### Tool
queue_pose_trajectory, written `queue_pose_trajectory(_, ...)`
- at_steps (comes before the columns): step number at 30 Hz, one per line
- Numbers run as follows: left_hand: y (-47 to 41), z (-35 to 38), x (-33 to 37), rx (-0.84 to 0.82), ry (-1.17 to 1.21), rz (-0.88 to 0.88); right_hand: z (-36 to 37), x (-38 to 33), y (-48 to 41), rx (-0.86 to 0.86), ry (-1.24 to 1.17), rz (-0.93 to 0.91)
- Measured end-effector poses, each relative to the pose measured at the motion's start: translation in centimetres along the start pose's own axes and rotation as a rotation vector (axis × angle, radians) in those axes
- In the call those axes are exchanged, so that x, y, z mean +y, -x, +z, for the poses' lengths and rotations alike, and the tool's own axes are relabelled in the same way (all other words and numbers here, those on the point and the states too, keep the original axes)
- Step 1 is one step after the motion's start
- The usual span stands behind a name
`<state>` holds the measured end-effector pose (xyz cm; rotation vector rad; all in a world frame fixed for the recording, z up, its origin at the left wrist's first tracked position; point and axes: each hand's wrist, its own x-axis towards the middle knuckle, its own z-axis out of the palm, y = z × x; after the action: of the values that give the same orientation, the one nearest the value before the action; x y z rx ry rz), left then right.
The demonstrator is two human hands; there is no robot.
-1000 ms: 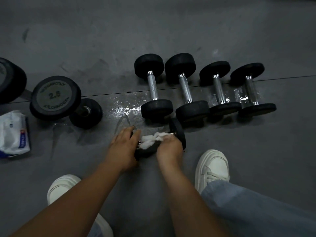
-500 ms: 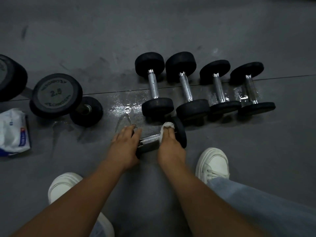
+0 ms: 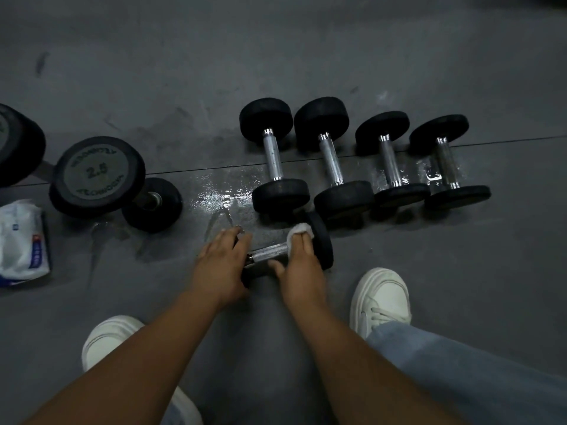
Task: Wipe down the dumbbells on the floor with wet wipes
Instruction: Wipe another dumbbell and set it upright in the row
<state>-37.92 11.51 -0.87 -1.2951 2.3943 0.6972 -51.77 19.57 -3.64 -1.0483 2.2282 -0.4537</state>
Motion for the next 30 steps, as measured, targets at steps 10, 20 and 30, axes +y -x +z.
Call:
queue_pose_trajectory(10,-0.4,-0.3,-0.4,-0.016,-0.015,0.008,-0.8,-2.0,-1.1,0.238,-0.198,-0.125)
queue_pose_trajectory(20,-0.8,-0.6,-0.5,-0.061,-0.015,-0.005,-1.0,-0.8,-0.5,-0.047,-0.159,0.032)
queue_pose_trajectory(30,-0.7,-1.0,-0.3,-0.049,-0.009,0.006,-0.3,0.1,-0.3,0.059,-0.226,-0.058)
